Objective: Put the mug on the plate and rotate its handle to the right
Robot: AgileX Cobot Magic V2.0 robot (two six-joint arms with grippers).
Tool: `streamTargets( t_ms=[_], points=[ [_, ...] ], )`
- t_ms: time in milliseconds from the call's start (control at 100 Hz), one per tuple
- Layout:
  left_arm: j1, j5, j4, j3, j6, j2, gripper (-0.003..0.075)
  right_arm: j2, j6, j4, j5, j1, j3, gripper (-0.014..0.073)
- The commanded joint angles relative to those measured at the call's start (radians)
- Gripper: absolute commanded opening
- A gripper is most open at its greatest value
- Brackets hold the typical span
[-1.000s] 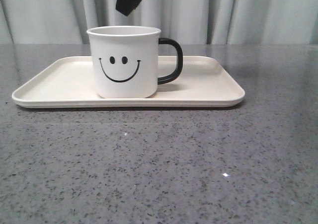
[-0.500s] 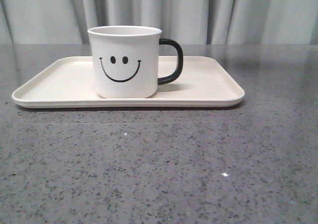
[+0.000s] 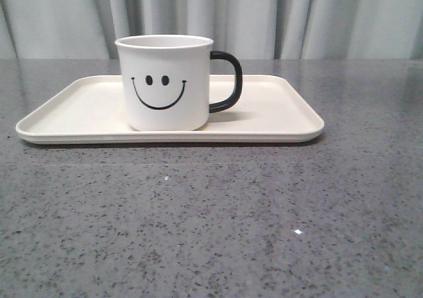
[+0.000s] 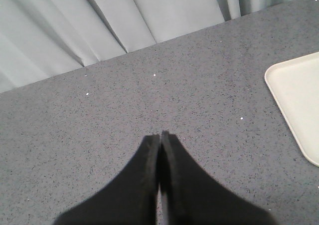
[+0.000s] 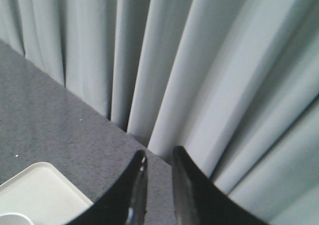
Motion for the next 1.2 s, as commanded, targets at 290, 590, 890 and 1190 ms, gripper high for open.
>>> streamTargets(
  t_ms=[290,590,890,1190],
  points=[
    [-0.006,-0.021,0.027,-0.021,-0.013,0.002,-0.002,-0.233,0.06,0.028,-0.157,-0.155,0.075,0.0086],
    [-0.006,-0.021,0.027,-0.021,-0.013,0.002,-0.002,-0.506,0.05,-0.069,-0.392,-0.155,0.635,0.0038],
    [-0.006,-0.021,0.027,-0.021,-0.013,0.002,-0.002,-0.921,0.044,-0.159,-0.64,-0.155,1.291,-0.001],
    [-0.006,-0.025,0.017,-0.019,-0.013,0.002,-0.002,-1.149,0.044,-0.218,-0.663,-0.155,1.556,-0.0116]
  ],
)
